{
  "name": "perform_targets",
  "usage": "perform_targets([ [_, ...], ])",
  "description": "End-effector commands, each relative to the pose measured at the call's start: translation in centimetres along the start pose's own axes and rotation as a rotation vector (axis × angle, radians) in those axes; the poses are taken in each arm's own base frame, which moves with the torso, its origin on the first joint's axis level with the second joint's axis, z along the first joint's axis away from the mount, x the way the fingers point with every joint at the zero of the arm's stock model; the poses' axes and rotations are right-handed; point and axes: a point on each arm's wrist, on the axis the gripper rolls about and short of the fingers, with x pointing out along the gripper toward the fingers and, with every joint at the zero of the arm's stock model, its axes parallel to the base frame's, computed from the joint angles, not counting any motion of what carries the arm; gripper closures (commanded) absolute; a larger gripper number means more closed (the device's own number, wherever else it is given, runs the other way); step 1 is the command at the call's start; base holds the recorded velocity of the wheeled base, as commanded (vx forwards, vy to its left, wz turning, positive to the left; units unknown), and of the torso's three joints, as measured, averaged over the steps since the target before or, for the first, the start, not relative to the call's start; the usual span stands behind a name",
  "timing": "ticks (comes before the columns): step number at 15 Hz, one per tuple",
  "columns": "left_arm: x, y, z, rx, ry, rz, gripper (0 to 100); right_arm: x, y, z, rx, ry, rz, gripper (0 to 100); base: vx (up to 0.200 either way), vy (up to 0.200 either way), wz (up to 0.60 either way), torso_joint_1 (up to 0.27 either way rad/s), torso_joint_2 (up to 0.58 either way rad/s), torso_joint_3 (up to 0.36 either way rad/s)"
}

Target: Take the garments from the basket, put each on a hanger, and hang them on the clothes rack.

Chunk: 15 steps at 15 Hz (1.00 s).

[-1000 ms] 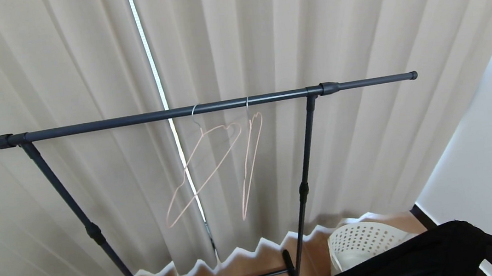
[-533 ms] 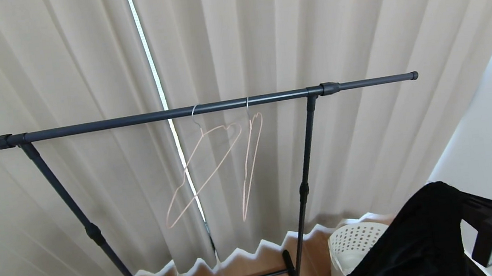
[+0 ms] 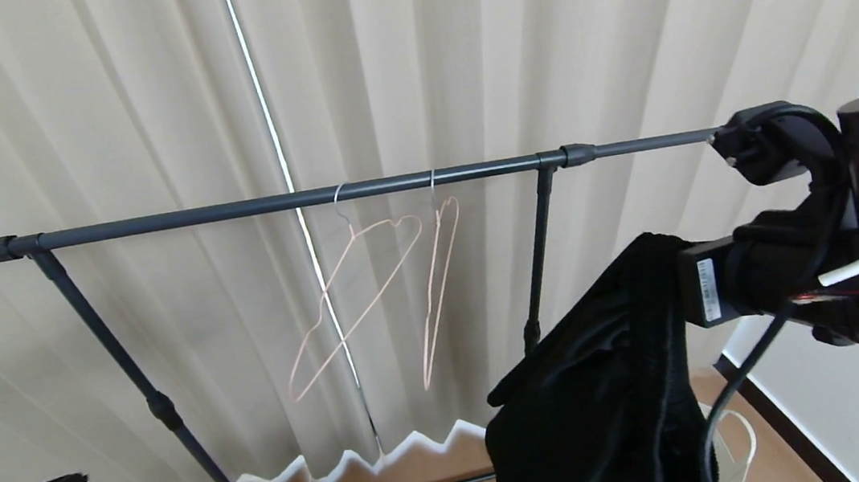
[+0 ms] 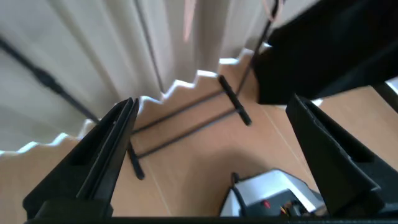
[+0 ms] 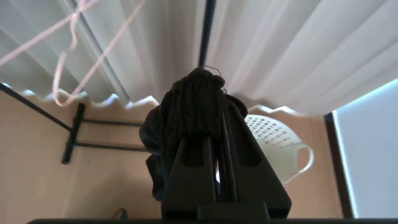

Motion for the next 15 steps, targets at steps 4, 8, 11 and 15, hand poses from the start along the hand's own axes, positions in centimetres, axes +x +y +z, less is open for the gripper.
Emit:
perform_targets([
  [4,9.8,-7.7,6.1,0.153,0.212,-0.345,0,4.5,5.3,1.4,0.186,0.027,0.046,100,0.000,0.000,0.00,0.000,0.00,0.000],
  [8,14.0,-13.8,6.2,0.145,0.295,-0.366,0,5.6,7.3,1.2,0.233,0.009,0.001,100,0.000,0.000,0.00,0.000,0.00,0.000],
  [11,16.9,-17.4,6.6,0.037,0.309,-0.360,0,5.4,7.4,1.4,0.238,0.000,0.007,100,0.000,0.000,0.00,0.000,0.00,0.000],
  [15,19.1,-19.9,8.0,-0.058,0.273,-0.318,0,5.2,7.4,1.7,0.255,-0.027,0.010,100,0.000,0.000,0.00,0.000,0.00,0.000],
])
